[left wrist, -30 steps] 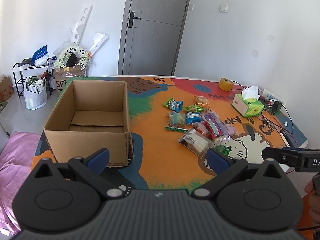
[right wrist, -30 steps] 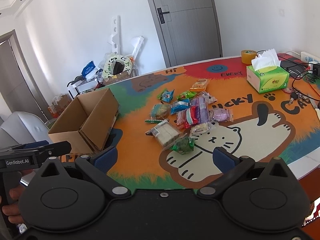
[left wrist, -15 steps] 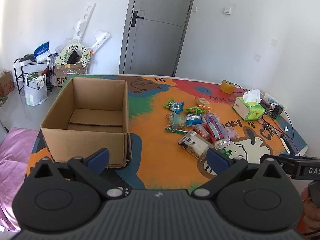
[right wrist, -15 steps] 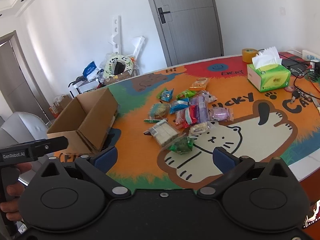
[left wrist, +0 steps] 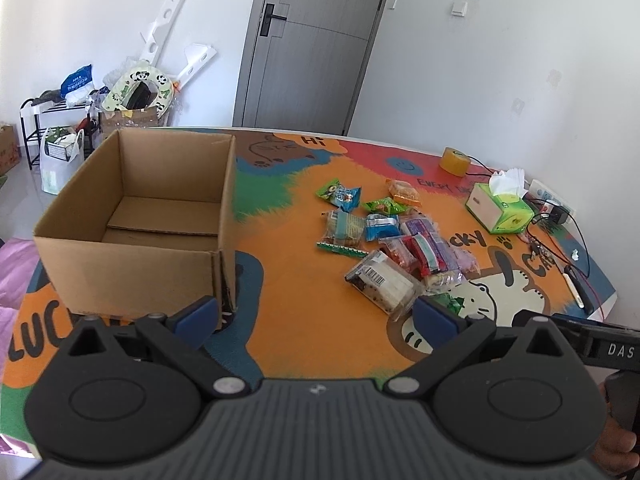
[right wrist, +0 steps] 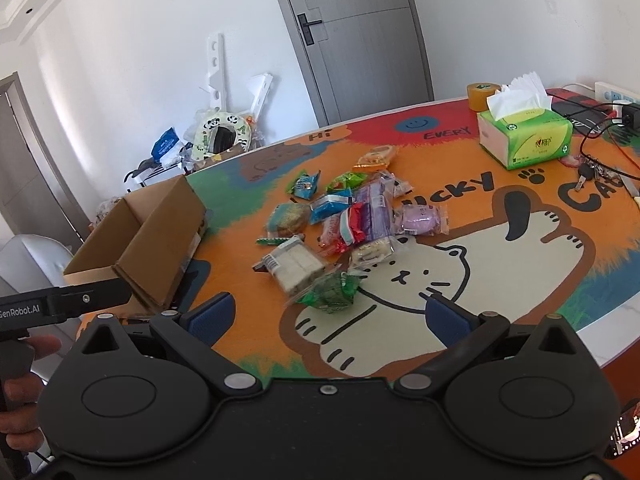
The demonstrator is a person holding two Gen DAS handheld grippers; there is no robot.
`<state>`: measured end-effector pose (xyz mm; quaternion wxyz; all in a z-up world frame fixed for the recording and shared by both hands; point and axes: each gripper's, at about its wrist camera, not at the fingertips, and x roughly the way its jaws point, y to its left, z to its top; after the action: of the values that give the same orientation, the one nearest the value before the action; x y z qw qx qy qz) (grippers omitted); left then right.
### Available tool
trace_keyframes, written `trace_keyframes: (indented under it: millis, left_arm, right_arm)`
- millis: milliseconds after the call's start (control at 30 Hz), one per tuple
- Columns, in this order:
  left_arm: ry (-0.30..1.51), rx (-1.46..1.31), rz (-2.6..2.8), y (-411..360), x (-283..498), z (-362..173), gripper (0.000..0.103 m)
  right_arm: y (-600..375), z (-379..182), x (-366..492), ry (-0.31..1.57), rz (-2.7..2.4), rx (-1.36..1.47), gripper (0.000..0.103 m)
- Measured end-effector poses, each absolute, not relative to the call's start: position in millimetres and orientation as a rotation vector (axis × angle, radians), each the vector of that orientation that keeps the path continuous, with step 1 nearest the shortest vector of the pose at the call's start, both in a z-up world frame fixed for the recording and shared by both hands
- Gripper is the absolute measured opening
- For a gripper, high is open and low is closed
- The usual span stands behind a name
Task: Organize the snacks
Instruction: 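Grasp the green snack wrapper with the right gripper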
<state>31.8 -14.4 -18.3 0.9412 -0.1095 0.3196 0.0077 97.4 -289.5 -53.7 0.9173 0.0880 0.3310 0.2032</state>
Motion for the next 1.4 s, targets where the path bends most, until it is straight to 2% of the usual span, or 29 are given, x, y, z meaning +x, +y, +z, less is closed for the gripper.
trace_keyframes:
  millis: [467, 533, 600, 800, 867, 1033, 1400]
  left_arm:
    - [0.668, -0.230, -0.006, -23.4, 61.8, -49.5, 0.100]
    - [0.665, -0.229, -0.019, -24.8, 65.7, -53.1, 0.100]
    - [0.663, -0.230, -0.030, -25.6, 69.3, -56.1, 0.100]
    - [0.681, -0.247, -0.025, -24.7, 83.7, -67.8, 0.099]
    - [0.688, -0.248, -0.031, -26.6, 90.1, -70.6, 0.098]
    - [0.691, -0.247, -0.044, -32.3, 106.7, -73.4, 0.098]
    - [0.724, -0.211, -0.069, -66.6, 140.7, -83.4, 0.098]
  right_arm:
    - [-283.8, -85.7, 119.1, 0.668, 0.393, 0.171, 0.101]
    - [-282.9, -92.4, 126.0, 0.683, 0.403, 0.190, 0.089]
    - [-279.8, -98.4, 132.3, 0.703, 0.411, 0.197, 0.081]
    - [-269.3, -110.3, 148.2, 0.714, 0.442, 0.240, 0.079]
    - [-265.8, -112.6, 154.1, 0.710, 0.442, 0.237, 0.073]
    - [-267.6, -123.4, 171.6, 0.778, 0.478, 0.329, 0.039]
    - [-295.7, -123.0, 170.2, 0.745, 0.398, 0.331, 0.036]
